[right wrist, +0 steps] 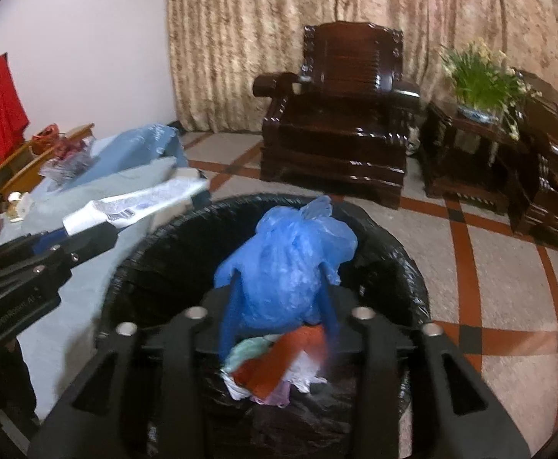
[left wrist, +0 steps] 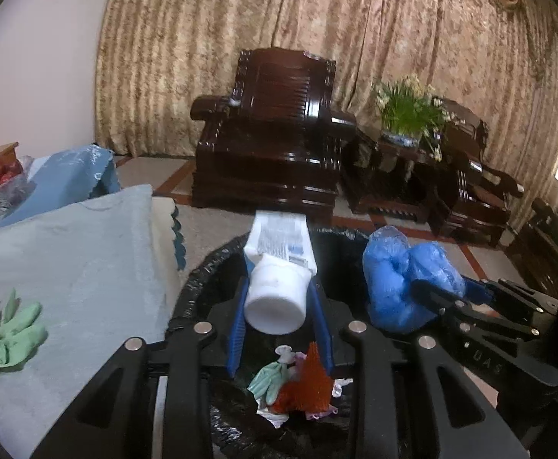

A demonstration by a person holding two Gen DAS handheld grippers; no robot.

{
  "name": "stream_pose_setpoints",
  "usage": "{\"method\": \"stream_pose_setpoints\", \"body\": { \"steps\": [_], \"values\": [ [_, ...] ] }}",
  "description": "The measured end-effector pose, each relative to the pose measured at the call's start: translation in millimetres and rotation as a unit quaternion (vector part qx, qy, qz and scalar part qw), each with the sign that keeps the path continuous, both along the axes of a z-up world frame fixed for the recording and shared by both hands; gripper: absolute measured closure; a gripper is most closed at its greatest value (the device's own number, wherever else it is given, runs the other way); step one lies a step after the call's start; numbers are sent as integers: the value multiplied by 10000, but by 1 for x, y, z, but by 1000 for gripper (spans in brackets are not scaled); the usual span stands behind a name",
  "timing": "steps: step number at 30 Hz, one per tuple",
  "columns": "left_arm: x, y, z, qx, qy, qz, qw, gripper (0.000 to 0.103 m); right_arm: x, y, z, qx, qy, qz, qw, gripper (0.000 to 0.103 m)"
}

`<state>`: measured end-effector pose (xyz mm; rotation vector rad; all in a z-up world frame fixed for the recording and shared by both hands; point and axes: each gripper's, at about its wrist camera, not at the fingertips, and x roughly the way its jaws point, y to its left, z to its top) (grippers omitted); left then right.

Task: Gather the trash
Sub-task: 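Carry the tube and blue bag over the bin and open both grippers, then move both tools back over the table toward the glove and white box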

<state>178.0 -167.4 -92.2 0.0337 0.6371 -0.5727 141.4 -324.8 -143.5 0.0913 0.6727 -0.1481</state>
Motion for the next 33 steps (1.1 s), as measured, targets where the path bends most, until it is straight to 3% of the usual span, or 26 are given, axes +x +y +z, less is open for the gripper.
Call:
{"method": "stream_pose_setpoints", "body": {
  "steps": [3, 7, 9, 13, 22, 26, 33],
  "values": [
    [2, -2, -3, -8, 81, -13, 10000, 50, -2, -6, -7, 4, 77, -126, 9999, 44],
    [2, 5, -2, -16, 47, 97, 9999, 36, -8, -6, -10, 9, 49, -271, 9996, 14],
    [2, 14, 0, -15, 3, 194, 9998, 31, -9, -5, -8, 84, 26, -270, 9996, 10],
    [-2, 40, 6, -3, -117, 466, 9988, 23, -6, 6, -3, 149, -30, -164, 9998, 9],
    [-12, 119, 15, 96, -289, 1301, 9910, 21, 14, 64, 13, 205, -152, 535, 9982, 8],
    [-16, 158, 17, 219, -416, 1741, 9836, 21, 24, 101, 17, 195, -175, 903, 9956, 8],
    [-8, 235, 10, 394, -373, 2655, 9626, 21, 48, 168, 26, 147, -236, 1560, 9874, 8]
  ]
}}
